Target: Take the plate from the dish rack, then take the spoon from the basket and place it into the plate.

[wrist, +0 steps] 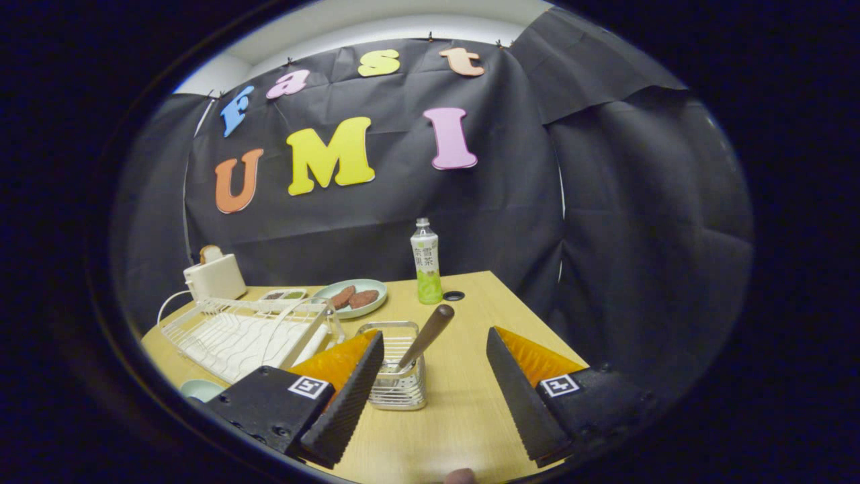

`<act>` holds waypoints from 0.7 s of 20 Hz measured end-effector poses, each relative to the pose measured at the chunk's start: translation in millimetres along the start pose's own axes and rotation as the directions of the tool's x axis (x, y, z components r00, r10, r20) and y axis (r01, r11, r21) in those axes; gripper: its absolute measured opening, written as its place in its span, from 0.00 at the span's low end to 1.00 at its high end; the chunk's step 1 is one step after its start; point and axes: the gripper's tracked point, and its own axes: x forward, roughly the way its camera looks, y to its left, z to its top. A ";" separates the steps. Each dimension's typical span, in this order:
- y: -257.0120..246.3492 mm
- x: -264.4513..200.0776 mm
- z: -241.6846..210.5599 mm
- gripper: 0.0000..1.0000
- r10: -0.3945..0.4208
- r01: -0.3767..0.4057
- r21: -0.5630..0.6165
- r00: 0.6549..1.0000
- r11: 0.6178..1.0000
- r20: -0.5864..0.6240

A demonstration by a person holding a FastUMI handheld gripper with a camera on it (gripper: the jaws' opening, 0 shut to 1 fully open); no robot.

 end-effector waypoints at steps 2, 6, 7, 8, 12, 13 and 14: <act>1.6 8.2 1.5 0.91 0.014 -0.014 0.003 1.000 1.000 -0.010; 11.4 14.4 1.2 0.69 0.041 -0.042 -0.015 0.999 0.999 -0.024; 12.9 15.0 0.6 0.63 0.045 -0.046 -0.013 0.999 0.999 -0.030; 15.6 16.0 -1.0 0.59 0.048 -0.048 -0.012 0.998 0.999 -0.034; 28.9 15.1 4.3 0.31 0.077 -0.077 0.010 0.997 0.997 -0.031; 35.4 14.9 6.4 0.28 0.095 -0.094 0.021 0.995 0.995 -0.034; 41.1 15.6 8.2 0.23 0.111 -0.110 0.029 0.993 0.994 -0.036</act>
